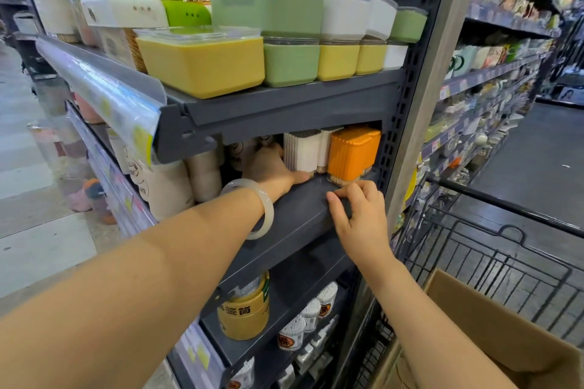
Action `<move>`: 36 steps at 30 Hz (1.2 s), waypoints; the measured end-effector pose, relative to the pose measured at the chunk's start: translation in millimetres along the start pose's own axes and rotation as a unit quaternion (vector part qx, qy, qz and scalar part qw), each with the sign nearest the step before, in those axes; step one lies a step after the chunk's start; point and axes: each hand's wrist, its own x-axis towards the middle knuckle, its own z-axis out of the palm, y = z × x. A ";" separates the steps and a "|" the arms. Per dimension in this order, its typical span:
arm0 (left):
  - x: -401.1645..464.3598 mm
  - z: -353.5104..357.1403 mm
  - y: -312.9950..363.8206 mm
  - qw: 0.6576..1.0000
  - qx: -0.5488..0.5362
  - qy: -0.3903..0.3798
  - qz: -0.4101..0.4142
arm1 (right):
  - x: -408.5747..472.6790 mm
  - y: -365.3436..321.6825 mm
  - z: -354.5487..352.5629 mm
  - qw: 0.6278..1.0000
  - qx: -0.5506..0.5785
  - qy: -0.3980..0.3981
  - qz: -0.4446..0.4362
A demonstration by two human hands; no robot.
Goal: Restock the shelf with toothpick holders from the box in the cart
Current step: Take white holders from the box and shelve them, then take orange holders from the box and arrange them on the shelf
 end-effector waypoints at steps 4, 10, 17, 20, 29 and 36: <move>-5.8 -3.3 4.0 0.999 0.036 -0.029 -0.014 | -0.4 -2.6 -2.2 1.000 -0.008 -0.005 0.009; -49.5 -18.5 10.1 0.987 0.125 -0.093 0.027 | -0.5 -11.4 -9.8 0.998 -0.031 -0.039 0.026; -120.4 -28.0 26.9 0.917 0.263 -0.027 0.299 | -22.4 -16.8 -32.9 0.986 -0.123 -0.103 0.038; -144.7 -14.0 20.6 0.893 0.238 -0.079 0.372 | -60.5 -6.5 -53.7 0.967 -0.190 -0.151 0.078; -222.7 87.6 -35.6 0.830 0.217 -0.308 0.412 | -218.9 23.6 -98.9 0.863 -0.291 -0.333 0.244; -252.8 152.6 -61.0 0.811 0.198 -0.422 0.354 | -281.3 54.7 -109.1 0.830 -0.257 -0.362 0.336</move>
